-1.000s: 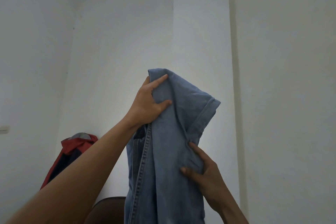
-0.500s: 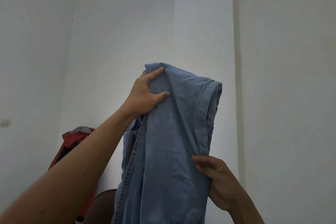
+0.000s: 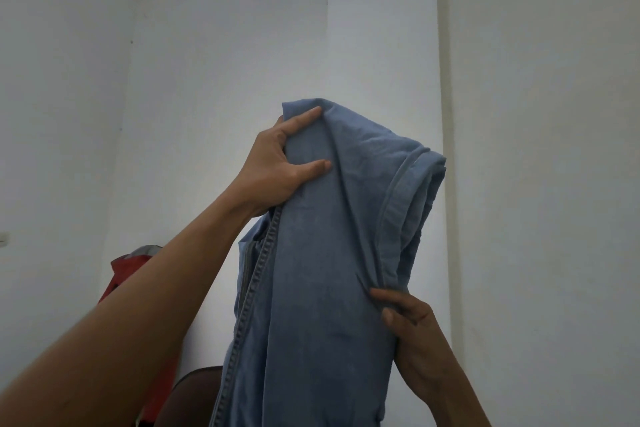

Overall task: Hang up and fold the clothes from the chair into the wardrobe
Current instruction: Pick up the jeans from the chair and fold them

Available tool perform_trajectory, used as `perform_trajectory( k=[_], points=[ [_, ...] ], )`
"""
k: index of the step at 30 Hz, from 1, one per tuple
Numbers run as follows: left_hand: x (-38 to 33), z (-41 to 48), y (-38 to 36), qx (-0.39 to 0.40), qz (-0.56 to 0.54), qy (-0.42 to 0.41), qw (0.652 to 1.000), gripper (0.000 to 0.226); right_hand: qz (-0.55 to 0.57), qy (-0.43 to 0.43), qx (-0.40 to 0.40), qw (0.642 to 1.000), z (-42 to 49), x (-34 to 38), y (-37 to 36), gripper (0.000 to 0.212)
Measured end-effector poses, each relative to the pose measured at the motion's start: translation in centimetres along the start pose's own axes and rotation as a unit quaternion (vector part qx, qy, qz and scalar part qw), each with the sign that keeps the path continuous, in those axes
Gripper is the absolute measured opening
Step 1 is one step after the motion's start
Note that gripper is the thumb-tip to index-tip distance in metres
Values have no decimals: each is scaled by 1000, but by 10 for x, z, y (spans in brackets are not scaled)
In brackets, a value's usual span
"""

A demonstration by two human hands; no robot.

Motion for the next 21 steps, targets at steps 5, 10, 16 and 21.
perform_trajectory(
  k=[5,10,16,21],
  points=[
    [6,2,4,-6,14,8,1000,71,-2,-47,37,998,2,-5,-13,75],
    [22,-2,12,-15,99,39,994,71,-40,-33,2,999,-2,-7,-9,77],
    [37,-7,16,9,192,75,978,76,-31,15,-36,999,-5,9,-6,75],
    [49,-18,13,62,357,134,922,108,-43,58,-37,997,1,32,-15,42]
  ],
)
Point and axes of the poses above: each hand's wrist, its own z-axis towards the middle knuckle, its own y-axis out of the back of the hand, x = y × z, the point moved 8 cm from there along z, towards the middle knuckle, and after that the axes turned 3 degrees about -z, right-handed, at the moved point
